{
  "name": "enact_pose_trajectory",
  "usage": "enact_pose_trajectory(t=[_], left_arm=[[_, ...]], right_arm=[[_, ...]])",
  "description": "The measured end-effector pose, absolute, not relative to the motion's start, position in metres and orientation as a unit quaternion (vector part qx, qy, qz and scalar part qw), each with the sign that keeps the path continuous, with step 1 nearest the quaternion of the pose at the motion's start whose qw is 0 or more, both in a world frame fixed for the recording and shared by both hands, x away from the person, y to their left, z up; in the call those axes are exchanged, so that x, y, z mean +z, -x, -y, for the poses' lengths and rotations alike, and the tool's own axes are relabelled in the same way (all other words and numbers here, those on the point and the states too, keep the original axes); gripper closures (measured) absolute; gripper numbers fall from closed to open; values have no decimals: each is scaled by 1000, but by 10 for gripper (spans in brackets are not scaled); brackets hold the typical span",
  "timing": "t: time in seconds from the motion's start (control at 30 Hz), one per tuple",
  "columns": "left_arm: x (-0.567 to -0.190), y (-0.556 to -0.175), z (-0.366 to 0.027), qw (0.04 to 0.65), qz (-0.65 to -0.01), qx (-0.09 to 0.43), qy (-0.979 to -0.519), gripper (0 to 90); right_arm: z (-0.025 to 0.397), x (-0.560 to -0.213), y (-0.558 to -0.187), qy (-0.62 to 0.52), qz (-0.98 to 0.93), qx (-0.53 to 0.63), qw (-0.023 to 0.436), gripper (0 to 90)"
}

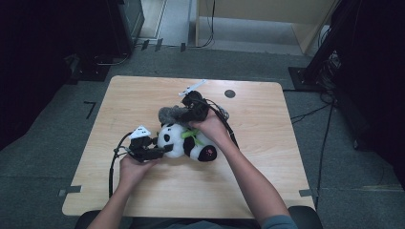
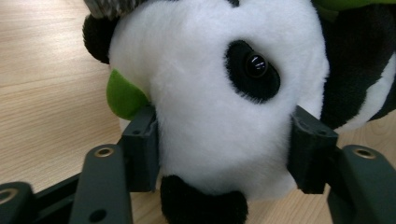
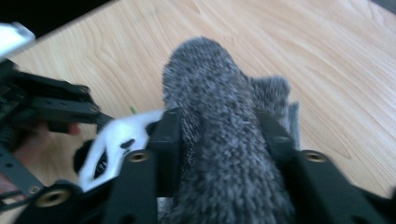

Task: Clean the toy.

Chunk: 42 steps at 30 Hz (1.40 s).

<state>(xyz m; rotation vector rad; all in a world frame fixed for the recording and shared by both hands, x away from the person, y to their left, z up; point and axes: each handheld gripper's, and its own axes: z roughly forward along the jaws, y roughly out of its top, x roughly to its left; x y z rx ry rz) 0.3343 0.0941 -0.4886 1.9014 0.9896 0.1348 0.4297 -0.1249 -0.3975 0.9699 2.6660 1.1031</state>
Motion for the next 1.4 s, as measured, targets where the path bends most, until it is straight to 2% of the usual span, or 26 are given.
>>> enact_pose_trajectory(t=[0.03,0.07,0.1,0.17,0.4,0.57,1.03,1.2,1.4], left_arm=[[-488,-334,-94,476,-407,54,-778,405],[-488,-334,-94,476,-407,54,-778,410],[-488,-334,-94,474,-411,52,-777,416],[-488,-334,-94,472,-412,53,-778,419],[-487,-334,-93,468,-417,52,-777,427],[-487,-333,-93,467,-421,51,-776,430],[-490,-334,-96,477,-411,47,-775,420],[-489,-335,-96,478,-413,46,-774,410],[-488,-336,-96,475,-415,44,-775,389]], right_arm=[[123,-400,-431,-322,-879,348,51,694],[123,-400,-431,-322,-879,348,51,694],[123,-404,-433,-331,-880,337,45,742],[125,-404,-435,-335,-882,327,45,756],[144,-403,-439,-348,-888,295,51,757],[162,-393,-441,-365,-882,289,76,763],[211,-378,-441,-394,-868,291,88,762],[209,-366,-438,-388,-857,329,85,766],[182,-356,-435,-359,-857,361,84,764]])
